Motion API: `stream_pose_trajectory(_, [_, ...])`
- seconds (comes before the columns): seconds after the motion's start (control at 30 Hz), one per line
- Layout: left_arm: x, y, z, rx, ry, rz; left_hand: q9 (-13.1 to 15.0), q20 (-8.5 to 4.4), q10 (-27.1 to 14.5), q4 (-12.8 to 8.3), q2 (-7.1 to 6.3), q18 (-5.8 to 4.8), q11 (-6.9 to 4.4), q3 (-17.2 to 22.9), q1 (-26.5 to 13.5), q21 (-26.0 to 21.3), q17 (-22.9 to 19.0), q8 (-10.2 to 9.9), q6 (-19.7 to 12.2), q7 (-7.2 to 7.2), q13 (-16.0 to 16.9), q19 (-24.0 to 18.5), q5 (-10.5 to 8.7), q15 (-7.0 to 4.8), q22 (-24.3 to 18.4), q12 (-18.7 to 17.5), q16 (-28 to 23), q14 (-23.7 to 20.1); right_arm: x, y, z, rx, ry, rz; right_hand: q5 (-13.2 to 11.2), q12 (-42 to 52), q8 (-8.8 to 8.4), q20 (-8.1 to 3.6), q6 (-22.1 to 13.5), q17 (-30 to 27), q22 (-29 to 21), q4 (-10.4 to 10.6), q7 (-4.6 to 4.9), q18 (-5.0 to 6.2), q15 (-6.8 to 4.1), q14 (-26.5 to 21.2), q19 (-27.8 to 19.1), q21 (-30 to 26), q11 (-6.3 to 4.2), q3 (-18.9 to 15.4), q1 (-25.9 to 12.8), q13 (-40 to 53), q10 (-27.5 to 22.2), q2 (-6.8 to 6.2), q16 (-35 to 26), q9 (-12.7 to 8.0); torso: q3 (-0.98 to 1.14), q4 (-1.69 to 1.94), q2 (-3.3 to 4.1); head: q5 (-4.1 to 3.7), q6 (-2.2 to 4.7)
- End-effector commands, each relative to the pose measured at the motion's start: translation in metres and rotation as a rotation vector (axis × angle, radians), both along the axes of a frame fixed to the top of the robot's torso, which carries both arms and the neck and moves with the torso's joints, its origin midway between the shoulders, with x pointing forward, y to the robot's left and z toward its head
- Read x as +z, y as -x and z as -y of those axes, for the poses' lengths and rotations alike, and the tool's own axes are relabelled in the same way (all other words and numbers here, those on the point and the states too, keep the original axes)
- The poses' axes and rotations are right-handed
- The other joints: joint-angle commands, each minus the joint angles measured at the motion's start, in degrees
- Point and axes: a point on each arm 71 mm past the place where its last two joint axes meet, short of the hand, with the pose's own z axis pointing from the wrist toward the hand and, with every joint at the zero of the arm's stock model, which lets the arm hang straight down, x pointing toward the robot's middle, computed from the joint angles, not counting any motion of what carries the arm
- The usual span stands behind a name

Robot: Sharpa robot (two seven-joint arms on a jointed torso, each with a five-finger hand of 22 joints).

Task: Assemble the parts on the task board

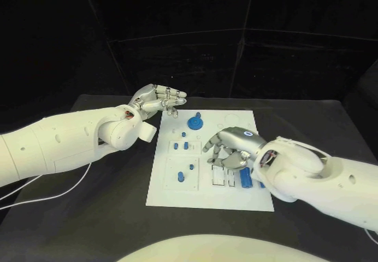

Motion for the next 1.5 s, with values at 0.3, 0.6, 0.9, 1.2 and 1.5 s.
stream_pose_trajectory(0.3, [0.002,0.001,0.0,-0.006,0.01,0.006,-0.05,0.07,-0.71,-0.26,0.26,0.75,0.03,-0.22,-0.4,-0.32,-0.11,0.24,-0.55,0.17,-0.09,-0.31,0.0,-0.08,-0.1,0.33,0.03,-0.42,0.0,-0.005,0.094,-0.457,-0.068,-0.265,8.54,52.49,5.37,-2.56,3.8,9.23,7.67,8.06,-2.49,-1.89,-2.6,3.28,3.3,4.53,-2.6,-16.02,-5.36,53.93,4.38,1.68,6.03,4.41,-0.63,-1.19,-0.75,-2.8,0.62])
stream_pose_trajectory(0.6, [0.002,0.002,-0.003,0.0,0.008,0.006,-0.05,0.08,-0.73,-0.23,0.26,0.75,0.05,-0.26,-0.47,-0.33,-0.12,0.25,-0.56,0.19,-0.09,-0.31,-0.02,-0.06,-0.11,0.36,0.05,-0.43,-0.017,0.011,0.115,-0.564,0.041,-0.294,6.53,54.31,7.88,-1.82,0.75,9.95,7.77,13.32,-2.7,-2.0,-2.0,3.21,3.19,4.52,-2.23,-24.54,-5.5,57.42,1.71,0.65,6.47,7.07,-0.73,-2.1,-1.28,-2.94,0.25])
stream_pose_trajectory(0.9, [0.002,0.002,-0.004,0.001,0.008,0.007,-0.05,0.08,-0.73,-0.23,0.26,0.75,0.05,-0.26,-0.47,-0.33,-0.12,0.25,-0.56,0.19,-0.09,-0.31,-0.02,-0.06,-0.11,0.36,0.05,-0.43,-0.032,0.022,0.113,-0.552,0.115,-0.296,6.4,55.04,10.01,-1.68,-0.82,10.4,7.9,17.13,-2.63,-2.0,-1.85,3.25,3.19,4.54,-2.11,-28.93,-4.72,59.3,1.78,1.1,6.69,8.84,-0.74,-2.11,-1.32,-3.08,0.14])
stream_pose_trajectory(1.2, [0.002,0.002,-0.004,0.001,0.008,0.006,-0.05,0.08,-0.73,-0.23,0.26,0.75,0.05,-0.26,-0.47,-0.33,-0.12,0.25,-0.56,0.19,-0.09,-0.31,-0.02,-0.06,-0.11,0.36,0.05,-0.43,-0.042,0.026,0.103,-0.531,0.121,-0.329,6.41,56.41,10.7,-1.67,-0.94,11.28,8.07,17.12,-2.71,-2.03,-1.87,3.41,3.24,4.62,-2.17,-29.68,-4.73,60.94,2.59,1.51,7.11,9.33,-0.68,-2.04,-1.18,-2.94,0.12])
stream_pose_trajectory(1.5, [0.002,0.002,-0.004,0.0,0.007,0.005,-0.04,0.11,-0.76,-0.21,0.31,0.74,0.04,-0.31,-0.55,-0.34,-0.14,0.3,-0.57,0.18,-0.08,-0.33,-0.02,-0.04,-0.13,0.45,0.08,-0.46,-0.052,0.029,0.091,-0.502,0.13,-0.35,6.91,58.05,11.58,-1.73,-1.05,13.37,8.22,17.04,-2.83,-2.05,-1.94,3.76,3.28,4.7,-2.28,-30.21,-4.1,62.88,3.57,2.19,8.1,9.95,-0.7,-2.15,-1.2,-2.86,0.04])
